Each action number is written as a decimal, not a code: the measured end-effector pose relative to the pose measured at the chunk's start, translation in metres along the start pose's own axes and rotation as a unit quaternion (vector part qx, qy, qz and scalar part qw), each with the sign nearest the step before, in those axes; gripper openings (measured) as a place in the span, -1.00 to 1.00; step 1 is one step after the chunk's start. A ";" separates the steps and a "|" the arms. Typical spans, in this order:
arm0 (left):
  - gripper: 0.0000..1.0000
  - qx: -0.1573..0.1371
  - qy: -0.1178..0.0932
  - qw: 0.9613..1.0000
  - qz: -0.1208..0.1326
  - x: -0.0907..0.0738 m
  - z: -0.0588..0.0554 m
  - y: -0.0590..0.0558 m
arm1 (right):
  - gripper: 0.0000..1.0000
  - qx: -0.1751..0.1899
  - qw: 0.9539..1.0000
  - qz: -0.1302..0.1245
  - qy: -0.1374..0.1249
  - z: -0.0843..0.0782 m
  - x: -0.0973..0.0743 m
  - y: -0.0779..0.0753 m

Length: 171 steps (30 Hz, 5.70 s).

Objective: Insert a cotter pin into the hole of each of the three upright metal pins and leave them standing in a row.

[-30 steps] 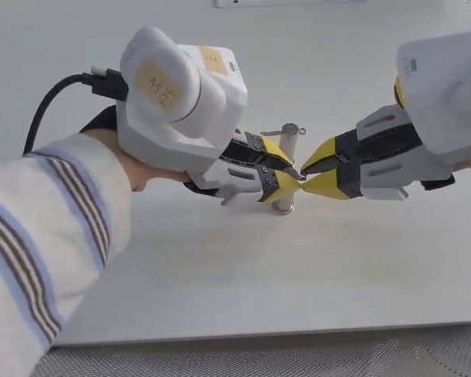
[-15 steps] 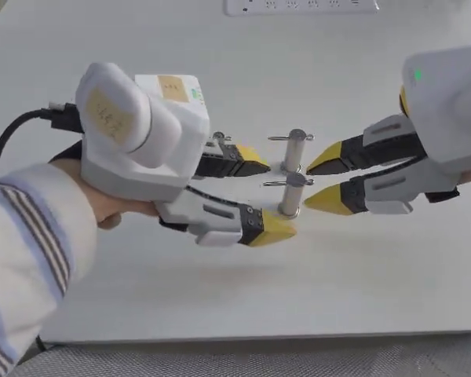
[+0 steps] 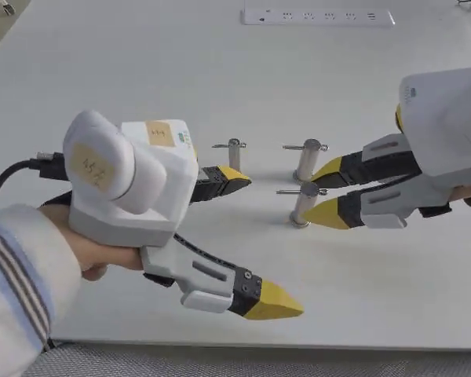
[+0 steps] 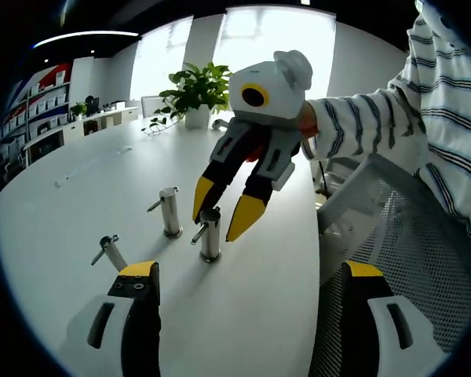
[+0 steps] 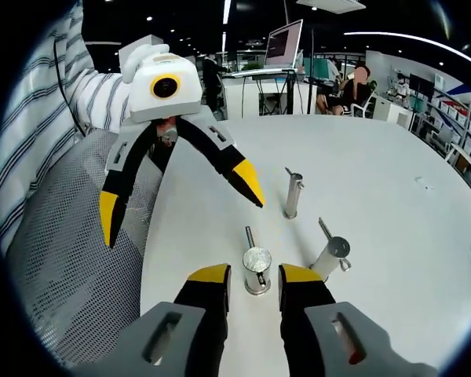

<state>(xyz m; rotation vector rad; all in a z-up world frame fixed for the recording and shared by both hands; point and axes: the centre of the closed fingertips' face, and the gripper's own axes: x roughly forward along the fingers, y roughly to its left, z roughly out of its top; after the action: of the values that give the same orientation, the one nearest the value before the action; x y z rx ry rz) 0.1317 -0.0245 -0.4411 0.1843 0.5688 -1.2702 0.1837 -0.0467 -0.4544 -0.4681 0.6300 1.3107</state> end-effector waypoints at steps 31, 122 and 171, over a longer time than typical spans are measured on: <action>0.92 -0.015 0.018 0.999 0.031 -0.009 -0.013 0.005 | -0.84 -0.010 1.000 -0.014 0.000 0.003 0.004 0.007; 0.81 -0.046 0.006 0.994 0.095 -0.037 -0.012 0.028 | -0.07 0.072 0.982 -0.161 -0.073 -0.003 -0.082 -0.066; 0.84 -0.114 -0.040 0.976 0.182 -0.066 -0.021 0.059 | 0.92 0.237 0.941 -0.236 -0.050 -0.058 -0.093 -0.008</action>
<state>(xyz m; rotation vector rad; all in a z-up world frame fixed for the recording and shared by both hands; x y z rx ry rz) 0.1686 0.0580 -0.4361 0.0421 0.5762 -0.8468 0.1696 -0.1544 -0.4367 -0.1365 0.6722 0.6879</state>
